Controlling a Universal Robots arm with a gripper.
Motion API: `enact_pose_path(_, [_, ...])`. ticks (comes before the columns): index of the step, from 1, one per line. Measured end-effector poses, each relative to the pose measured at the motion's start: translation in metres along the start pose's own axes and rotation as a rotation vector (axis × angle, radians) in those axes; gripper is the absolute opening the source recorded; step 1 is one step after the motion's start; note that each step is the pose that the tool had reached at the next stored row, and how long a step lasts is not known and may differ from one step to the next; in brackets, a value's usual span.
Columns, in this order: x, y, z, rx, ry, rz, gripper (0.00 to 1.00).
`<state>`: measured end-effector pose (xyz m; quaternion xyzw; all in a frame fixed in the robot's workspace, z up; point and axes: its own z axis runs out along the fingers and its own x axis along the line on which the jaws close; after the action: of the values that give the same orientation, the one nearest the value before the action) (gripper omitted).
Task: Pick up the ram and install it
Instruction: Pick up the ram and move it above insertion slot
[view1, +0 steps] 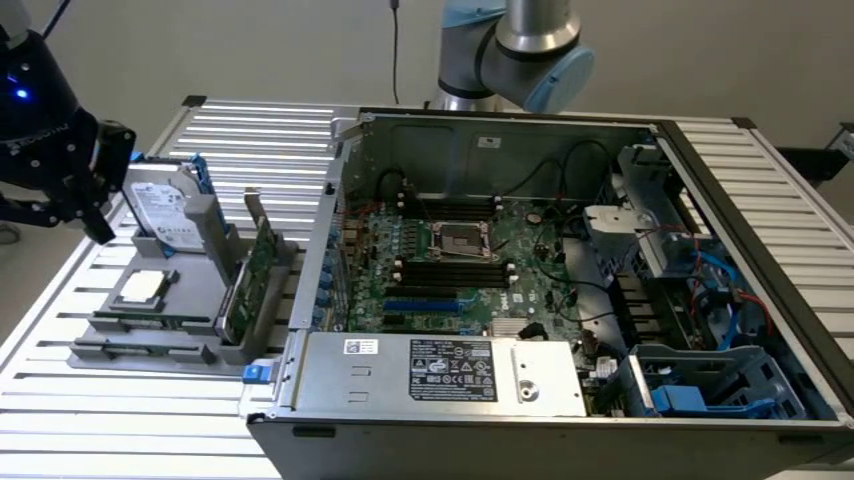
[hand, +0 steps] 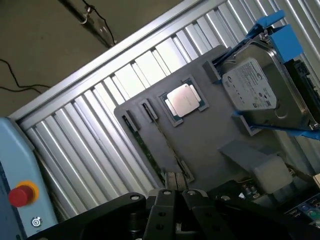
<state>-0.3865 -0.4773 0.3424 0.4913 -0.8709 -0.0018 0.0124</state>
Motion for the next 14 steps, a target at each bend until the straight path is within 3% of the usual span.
enact_pose_path(14, [-0.0001,0.0001,0.0003,0.0057,0.005,-0.254,0.11])
